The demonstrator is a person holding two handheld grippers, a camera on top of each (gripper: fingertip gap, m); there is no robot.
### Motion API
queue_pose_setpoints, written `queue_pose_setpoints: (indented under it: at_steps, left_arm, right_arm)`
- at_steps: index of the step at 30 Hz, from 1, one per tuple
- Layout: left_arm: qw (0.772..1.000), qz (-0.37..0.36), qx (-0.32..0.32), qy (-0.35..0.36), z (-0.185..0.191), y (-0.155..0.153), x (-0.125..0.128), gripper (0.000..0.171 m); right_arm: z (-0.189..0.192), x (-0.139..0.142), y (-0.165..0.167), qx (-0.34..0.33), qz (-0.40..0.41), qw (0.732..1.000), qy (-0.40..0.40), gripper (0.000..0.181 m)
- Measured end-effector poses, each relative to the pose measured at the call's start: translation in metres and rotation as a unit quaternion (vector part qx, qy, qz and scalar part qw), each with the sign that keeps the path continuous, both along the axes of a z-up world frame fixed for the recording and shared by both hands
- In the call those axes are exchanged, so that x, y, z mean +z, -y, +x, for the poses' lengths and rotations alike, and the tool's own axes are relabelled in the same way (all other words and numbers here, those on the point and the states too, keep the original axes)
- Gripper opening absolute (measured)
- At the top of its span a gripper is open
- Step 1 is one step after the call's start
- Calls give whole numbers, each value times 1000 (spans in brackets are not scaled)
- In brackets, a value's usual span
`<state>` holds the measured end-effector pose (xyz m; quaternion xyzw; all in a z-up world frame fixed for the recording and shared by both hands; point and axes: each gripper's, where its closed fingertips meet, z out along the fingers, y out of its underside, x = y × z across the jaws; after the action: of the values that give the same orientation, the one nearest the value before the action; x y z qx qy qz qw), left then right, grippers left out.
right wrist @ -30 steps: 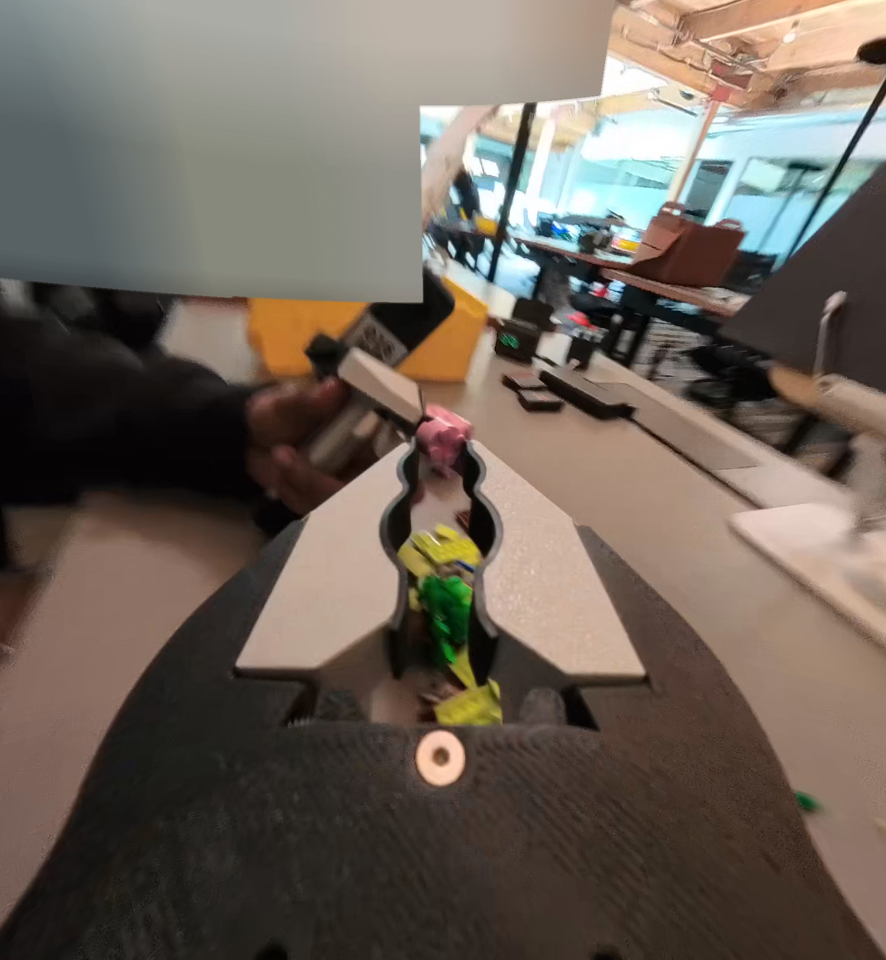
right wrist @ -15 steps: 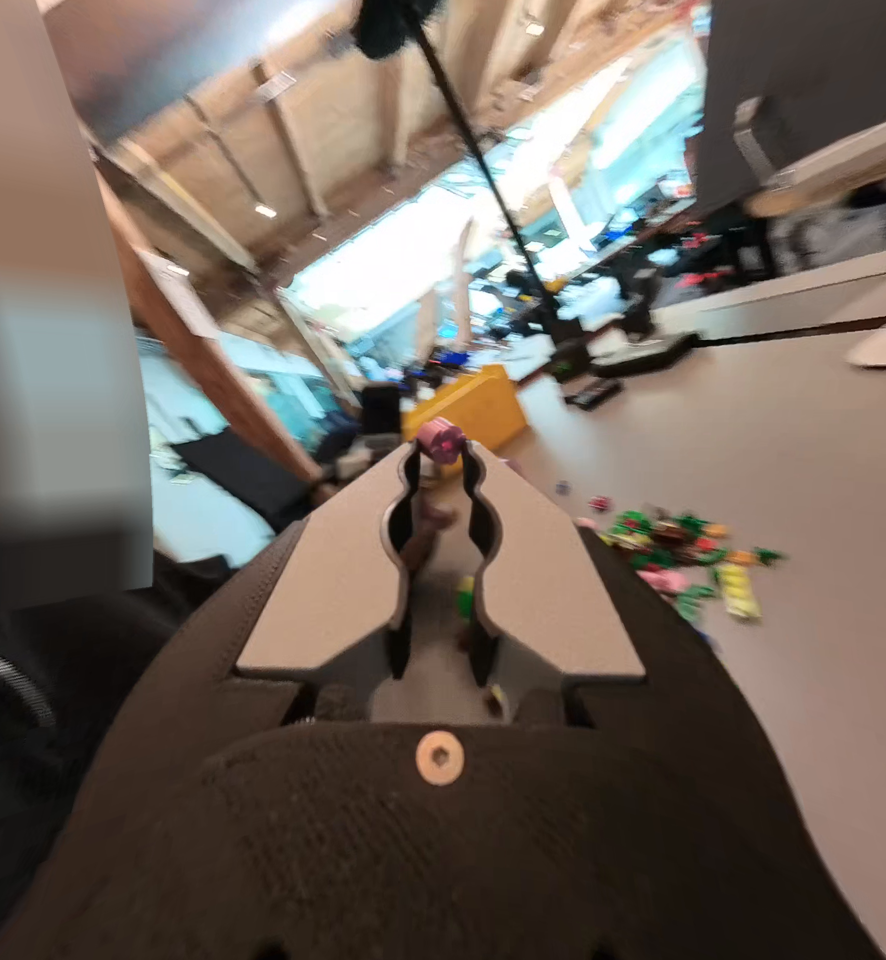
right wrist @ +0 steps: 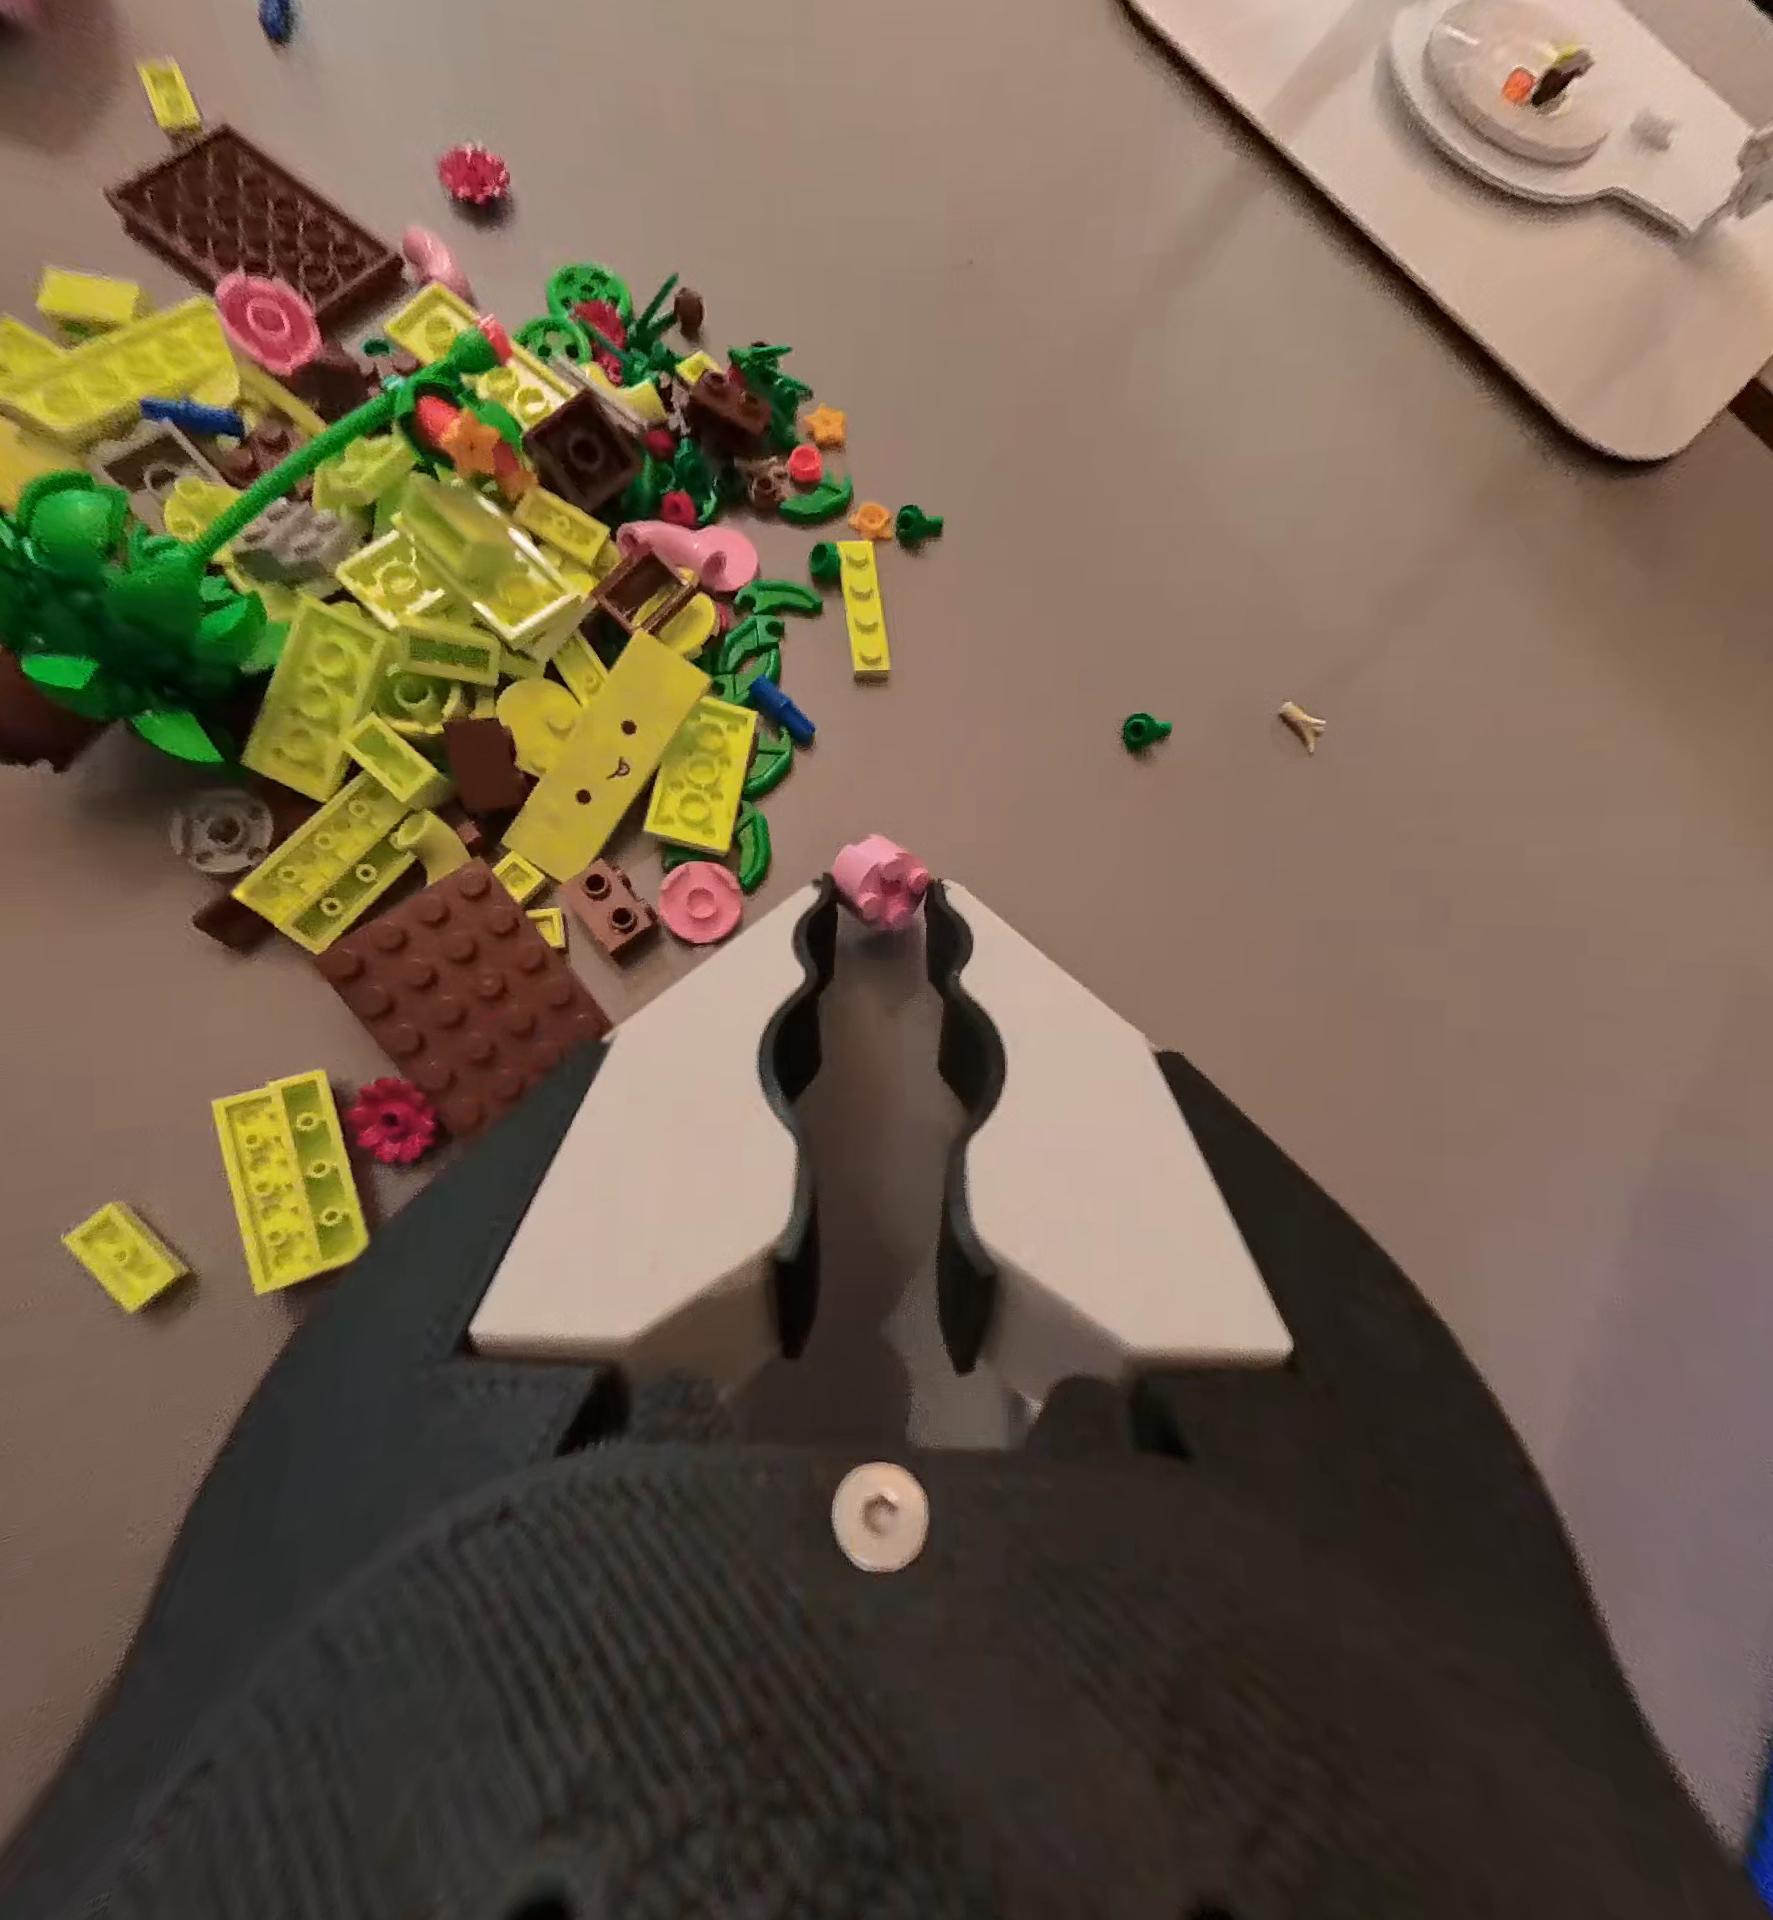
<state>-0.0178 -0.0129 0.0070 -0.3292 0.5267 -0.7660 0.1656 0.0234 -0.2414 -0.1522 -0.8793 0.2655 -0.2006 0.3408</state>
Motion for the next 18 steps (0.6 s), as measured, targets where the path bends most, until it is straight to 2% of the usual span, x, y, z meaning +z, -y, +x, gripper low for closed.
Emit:
queue_pose_setpoints:
  at_steps: [4, 7, 8, 10, 11, 15, 18]
  left_arm:
    - [995, 51, 78, -20, 16, -43, -12, 35]
    - [988, 108, 102, -38, 21, -61, -29, 42]
    - [984, 137, 101, -50, 23, -63, -39, 52]
    - [973, 207, 74, -75, 22, -58, -64, 83]
    - [964, 246, 55, -85, 18, -54, -77, 90]
    - [926, 358, 43, -109, 14, -56, -118, 97]
    - [915, 378, 44, -131, 15, -57, -128, 92]
  right_arm:
    - [-1, -3, -1, 6, -40, 999, 17, 15]
    - [-3, -3, -3, 14, -42, 999, 24, 15]
    - [-3, -3, -4, 17, -41, 999, 23, 15]
    - [-3, -4, -4, 18, -40, 999, 20, 15]
    - [-3, -4, -3, 18, -40, 999, 19, 15]
    - [-4, -2, -5, 22, -32, 999, 22, 15]
    - [-4, -1, -5, 24, -36, 999, 27, 15]
